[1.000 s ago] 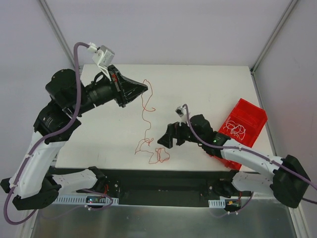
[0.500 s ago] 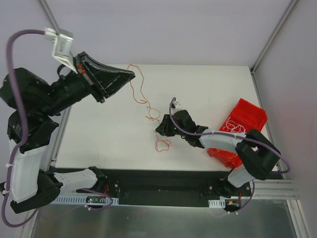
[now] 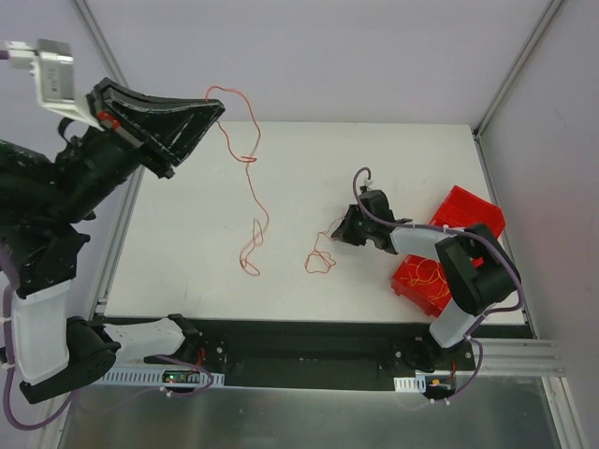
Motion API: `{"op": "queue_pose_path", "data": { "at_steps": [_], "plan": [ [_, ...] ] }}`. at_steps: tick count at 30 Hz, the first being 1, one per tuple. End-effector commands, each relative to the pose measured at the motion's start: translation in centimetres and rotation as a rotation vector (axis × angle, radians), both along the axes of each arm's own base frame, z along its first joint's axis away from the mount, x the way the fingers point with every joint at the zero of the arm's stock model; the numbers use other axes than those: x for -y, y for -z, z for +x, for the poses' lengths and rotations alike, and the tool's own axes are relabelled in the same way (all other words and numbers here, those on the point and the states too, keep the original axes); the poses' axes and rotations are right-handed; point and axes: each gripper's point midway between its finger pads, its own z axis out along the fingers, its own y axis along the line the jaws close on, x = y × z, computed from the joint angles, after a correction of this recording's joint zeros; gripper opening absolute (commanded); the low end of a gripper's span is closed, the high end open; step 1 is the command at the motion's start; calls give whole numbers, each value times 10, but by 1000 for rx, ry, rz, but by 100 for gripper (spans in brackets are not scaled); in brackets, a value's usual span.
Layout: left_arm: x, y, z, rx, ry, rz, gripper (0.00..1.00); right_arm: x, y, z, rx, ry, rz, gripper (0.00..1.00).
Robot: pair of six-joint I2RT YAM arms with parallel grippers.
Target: Untangle the cables
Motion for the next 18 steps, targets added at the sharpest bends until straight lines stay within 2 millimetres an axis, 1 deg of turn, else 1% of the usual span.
{"op": "queue_pose_path", "data": {
  "at_steps": [1,3,5,8,9,10,11,14,16,17,18],
  "plan": [
    [10,48,49,-84,-145,95,0,2,-34,-13,11,-162,-67,18],
    [21,81,64,-151,-158,150,0,17,-43,-22,25,-180,-143,25],
    [26,115,79,-220,-185,199,0,31,-53,-30,57,-181,-195,38],
    [29,168,96,-323,-239,268,0,55,-63,-47,79,-190,-280,52],
    [29,187,101,-358,-253,291,0,61,-65,-52,87,-195,-298,56],
    [30,202,101,-386,-253,306,0,66,-67,-57,96,-202,-309,60],
    [27,221,106,-427,-285,323,0,68,-70,-62,109,-210,-313,63],
    [27,272,105,-544,-292,354,0,75,-73,-71,137,-215,-317,68],
    [27,304,100,-614,-280,380,0,76,-73,-74,146,-221,-318,70],
    [27,324,100,-646,-281,409,0,76,-74,-73,152,-222,-316,70],
    [25,334,98,-658,-285,423,0,75,-73,-74,149,-224,-309,70]
  ]
}}
